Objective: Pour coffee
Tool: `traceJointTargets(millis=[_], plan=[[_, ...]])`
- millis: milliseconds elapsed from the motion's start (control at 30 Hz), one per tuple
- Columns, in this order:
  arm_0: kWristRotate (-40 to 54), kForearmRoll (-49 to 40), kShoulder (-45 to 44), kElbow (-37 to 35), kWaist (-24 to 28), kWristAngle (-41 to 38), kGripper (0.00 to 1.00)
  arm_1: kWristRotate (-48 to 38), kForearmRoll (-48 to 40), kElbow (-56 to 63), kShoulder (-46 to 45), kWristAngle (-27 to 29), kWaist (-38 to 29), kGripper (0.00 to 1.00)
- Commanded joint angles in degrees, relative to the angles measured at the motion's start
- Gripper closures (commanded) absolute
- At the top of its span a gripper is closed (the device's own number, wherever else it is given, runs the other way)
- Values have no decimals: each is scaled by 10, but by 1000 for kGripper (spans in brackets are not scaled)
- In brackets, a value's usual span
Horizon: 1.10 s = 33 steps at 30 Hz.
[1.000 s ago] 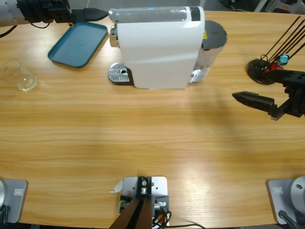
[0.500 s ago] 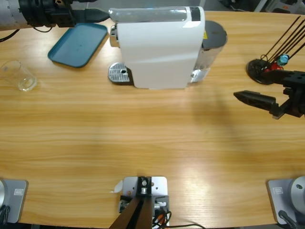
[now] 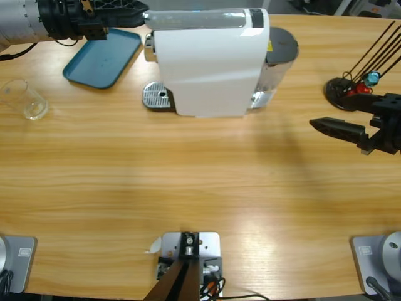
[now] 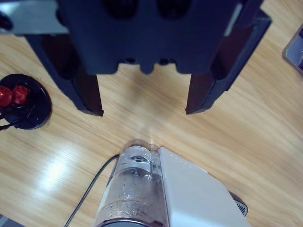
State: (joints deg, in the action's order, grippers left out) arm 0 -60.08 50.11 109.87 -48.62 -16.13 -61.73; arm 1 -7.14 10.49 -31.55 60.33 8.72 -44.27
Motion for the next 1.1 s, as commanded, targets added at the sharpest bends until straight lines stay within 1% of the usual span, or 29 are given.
traceJointTargets(millis=[33, 233, 333, 500, 700, 800, 867, 933, 1033, 1067, 1100], plan=[[-14, 17, -3, 6, -2, -14, 1000, -8, -3, 6, -3, 6, -5, 243], [-32, 17, -35, -6, -7, -12, 1000, -8, -3, 6, -2, 6, -5, 243], [-52, 17, -64, -26, -8, -11, 1000, -8, -4, 6, -1, 6, -5, 243], [-60, 17, -75, -35, -11, -10, 1000, -8, -4, 6, -2, 6, -5, 243], [-48, 17, -81, -30, -10, -8, 1000, -8, -4, 6, -2, 5, -5, 243], [-11, 12, -95, -10, -5, -1, 1000, -8, -4, 6, -3, 5, -5, 242], [32, -36, -118, -3, -4, 13, 1000, -8, -4, 6, -3, 6, -5, 239], [88, -127, -153, -4, -6, 57, 1000, -8, -4, 6, -2, 7, -5, 239], [202, -319, -216, -24, -24, 171, 1000, -8, -4, 6, -1, 9, -5, 234], [262, -425, -241, -51, -38, 230, 1000, -8, -4, 6, -1, 9, -5, 234], [303, -495, -254, -73, -51, 275, 1000, -8, -4, 6, -1, 9, -5, 231]])
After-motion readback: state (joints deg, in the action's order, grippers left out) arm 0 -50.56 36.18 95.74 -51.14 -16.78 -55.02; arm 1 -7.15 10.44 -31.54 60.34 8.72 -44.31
